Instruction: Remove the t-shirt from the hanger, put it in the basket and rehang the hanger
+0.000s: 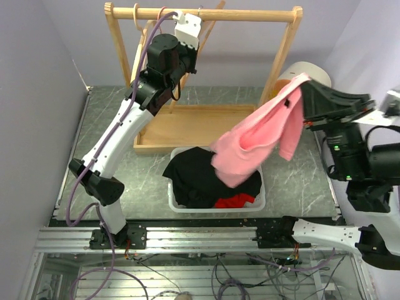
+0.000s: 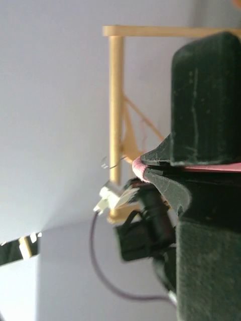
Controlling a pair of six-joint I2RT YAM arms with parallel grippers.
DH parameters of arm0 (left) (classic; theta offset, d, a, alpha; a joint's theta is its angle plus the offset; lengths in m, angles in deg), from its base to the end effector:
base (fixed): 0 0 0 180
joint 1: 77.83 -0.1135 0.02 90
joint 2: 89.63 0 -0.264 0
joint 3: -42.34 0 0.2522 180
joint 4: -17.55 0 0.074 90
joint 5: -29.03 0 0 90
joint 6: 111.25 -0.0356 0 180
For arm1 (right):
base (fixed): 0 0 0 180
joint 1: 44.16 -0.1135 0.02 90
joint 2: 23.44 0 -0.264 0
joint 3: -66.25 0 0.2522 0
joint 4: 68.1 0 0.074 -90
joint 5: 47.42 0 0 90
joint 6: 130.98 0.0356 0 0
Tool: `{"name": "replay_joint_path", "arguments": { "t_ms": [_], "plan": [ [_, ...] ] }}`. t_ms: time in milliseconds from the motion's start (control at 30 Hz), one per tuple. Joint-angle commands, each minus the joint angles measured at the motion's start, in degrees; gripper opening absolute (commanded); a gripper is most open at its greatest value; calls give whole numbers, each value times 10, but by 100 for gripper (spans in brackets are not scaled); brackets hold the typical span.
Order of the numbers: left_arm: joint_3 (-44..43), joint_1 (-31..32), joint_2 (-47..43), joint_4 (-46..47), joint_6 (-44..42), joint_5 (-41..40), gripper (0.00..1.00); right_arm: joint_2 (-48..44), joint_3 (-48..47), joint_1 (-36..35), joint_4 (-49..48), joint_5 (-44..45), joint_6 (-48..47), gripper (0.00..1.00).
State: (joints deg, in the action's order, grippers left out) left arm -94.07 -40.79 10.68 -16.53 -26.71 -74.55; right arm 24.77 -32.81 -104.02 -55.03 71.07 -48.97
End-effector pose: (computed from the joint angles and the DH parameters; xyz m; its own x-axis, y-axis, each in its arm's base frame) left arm 0.3080 -0.2220 0.5257 0.0659 0.0661 -0.9956 0.3937 0.9151 0.0869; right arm 0.0581 0.0663 0.5704 0.3840 0.4180 -0.8233 -0.5225 0.8335 0.1795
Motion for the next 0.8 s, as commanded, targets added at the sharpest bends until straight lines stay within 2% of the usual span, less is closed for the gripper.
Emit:
{"name": "replay_joint_path", "arguments": {
  "t_ms": [0,367,600,767],
  "plan": [
    [-63,-20,15,22,12,34,7,24,-64,-3,-28,-88,-26,0],
    [-73,-51,48,7,28,71,7,42,-65,-3,-18,-116,1,0],
    [-79,-56,66,-7,24,74,7,105,-171,-3,10,-143,-12,0],
    [-83,-62,82,-11,28,69,7,132,-230,-3,-17,-172,-27,0]
  ]
}}
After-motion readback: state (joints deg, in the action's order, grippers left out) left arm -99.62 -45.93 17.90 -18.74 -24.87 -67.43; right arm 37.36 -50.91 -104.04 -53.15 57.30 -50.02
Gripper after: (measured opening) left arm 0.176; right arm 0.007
